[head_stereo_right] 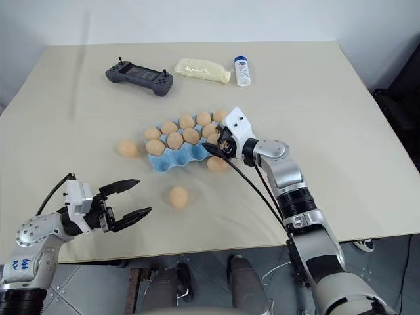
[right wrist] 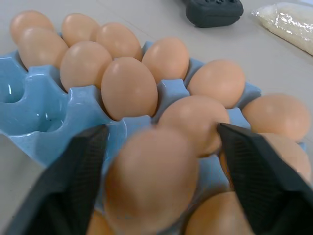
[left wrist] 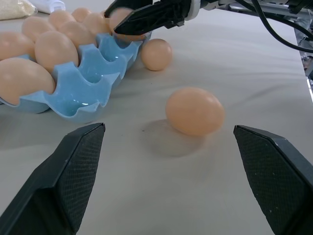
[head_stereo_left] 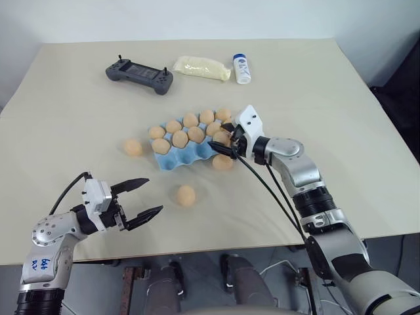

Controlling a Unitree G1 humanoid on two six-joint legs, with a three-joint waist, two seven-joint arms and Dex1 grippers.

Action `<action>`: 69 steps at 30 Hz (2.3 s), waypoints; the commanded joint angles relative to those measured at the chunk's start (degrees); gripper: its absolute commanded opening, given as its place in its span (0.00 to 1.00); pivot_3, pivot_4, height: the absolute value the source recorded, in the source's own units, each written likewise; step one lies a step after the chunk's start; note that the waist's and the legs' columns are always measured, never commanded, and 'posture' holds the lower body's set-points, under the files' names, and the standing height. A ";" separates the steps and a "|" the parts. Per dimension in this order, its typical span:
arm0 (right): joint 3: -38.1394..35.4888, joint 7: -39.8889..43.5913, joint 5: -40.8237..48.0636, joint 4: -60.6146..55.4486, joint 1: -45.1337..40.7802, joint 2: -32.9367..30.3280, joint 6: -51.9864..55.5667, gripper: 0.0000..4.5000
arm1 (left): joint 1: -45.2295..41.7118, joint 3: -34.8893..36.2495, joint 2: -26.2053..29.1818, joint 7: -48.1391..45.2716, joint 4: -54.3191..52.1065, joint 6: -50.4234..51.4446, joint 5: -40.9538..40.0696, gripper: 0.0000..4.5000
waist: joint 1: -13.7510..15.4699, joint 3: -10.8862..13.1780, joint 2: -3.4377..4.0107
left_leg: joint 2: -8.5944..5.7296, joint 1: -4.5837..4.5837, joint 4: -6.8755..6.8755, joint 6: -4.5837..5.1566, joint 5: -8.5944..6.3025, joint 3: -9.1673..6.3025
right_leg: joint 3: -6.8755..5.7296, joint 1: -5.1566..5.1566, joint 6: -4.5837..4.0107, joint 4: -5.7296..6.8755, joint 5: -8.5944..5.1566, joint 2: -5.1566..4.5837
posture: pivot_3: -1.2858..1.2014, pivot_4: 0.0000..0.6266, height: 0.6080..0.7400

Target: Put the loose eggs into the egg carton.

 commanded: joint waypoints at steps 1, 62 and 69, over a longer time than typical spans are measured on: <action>-0.27 0.76 -0.04 -2.61 -1.16 0.19 -1.02 0.99 | -0.57 0.01 -0.12 0.02 -0.85 -1.08 -0.16 1.00 | -0.01 0.00 0.00 | 0.01 0.00 0.00 0.00 0.00 0.00 | 0.00 0.00 0.00 0.00 0.00 -0.01 | 0.52 0.24 1.00; 1.51 2.59 5.32 -17.72 13.53 -5.21 9.20 0.99 | -0.27 1.97 0.83 0.18 2.64 -3.62 -0.07 1.00 | 1.55 0.00 0.01 | -0.08 0.08 0.18 0.12 -0.07 0.01 | -1.56 0.01 -0.62 -0.24 0.21 -0.81 | 0.52 0.24 1.00; 0.83 1.51 5.43 -19.67 13.35 -3.59 10.81 0.71 | -0.73 1.47 0.57 0.88 2.41 -3.52 0.06 1.00 | 1.57 0.01 0.01 | -0.05 0.09 0.18 0.11 -0.06 0.02 | -1.59 -0.03 -0.62 -0.18 0.21 -0.82 | 0.52 0.24 1.00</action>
